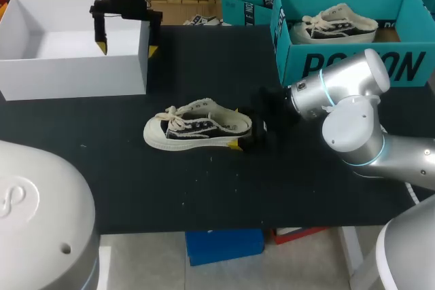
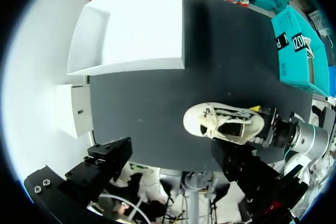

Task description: Take the shoe out of the shoebox, open the shoe tongue, remove and reinsert the insole, then place the shoe into the shoebox

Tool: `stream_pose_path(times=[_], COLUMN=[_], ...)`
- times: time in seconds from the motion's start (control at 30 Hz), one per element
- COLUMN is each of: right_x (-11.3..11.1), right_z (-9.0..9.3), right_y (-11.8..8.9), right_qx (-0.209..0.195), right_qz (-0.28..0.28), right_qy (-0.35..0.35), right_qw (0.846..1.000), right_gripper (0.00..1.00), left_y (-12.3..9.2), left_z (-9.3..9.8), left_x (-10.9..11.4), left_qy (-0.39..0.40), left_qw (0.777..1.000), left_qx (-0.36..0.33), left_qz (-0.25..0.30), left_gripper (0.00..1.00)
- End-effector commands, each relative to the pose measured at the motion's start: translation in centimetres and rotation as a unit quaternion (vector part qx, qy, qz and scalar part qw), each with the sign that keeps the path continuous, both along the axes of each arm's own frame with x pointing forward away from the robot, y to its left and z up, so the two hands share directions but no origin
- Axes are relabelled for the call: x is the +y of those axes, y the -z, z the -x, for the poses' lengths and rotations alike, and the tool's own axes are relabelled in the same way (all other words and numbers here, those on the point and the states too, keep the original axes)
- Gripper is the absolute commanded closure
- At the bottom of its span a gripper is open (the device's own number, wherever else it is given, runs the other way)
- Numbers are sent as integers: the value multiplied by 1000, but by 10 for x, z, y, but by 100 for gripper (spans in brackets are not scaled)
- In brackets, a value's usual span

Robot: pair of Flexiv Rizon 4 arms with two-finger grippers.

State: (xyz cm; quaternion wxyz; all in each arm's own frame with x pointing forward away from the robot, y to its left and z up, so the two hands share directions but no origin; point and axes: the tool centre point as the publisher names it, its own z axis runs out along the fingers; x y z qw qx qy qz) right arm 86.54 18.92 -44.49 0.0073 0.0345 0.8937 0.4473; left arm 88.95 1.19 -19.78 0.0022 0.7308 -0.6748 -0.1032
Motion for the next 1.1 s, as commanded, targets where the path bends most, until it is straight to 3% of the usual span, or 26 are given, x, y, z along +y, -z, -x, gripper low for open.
stream_pose_path(times=[0.03,0.33,0.67,1.1], right_x=[1,1,1,1], right_z=[0,0,0,0], right_y=[1,1,1,1], right_qx=[0,0,0,0], right_qz=[1,1,1,1], right_qy=[1,1,1,1], right_qw=[1000,1000,1000,1000], right_gripper=[100,100,100,100], left_y=[14,36,70,111], left_z=[2,26,49,52], left_x=[-13,-68,-103,-137], left_qy=[1,33,76,114], left_qw=[1000,999,997,990], left_qx=[-2,3,22,38], left_qz=[10,26,-1,-76], left_gripper=[0,0,0,0])
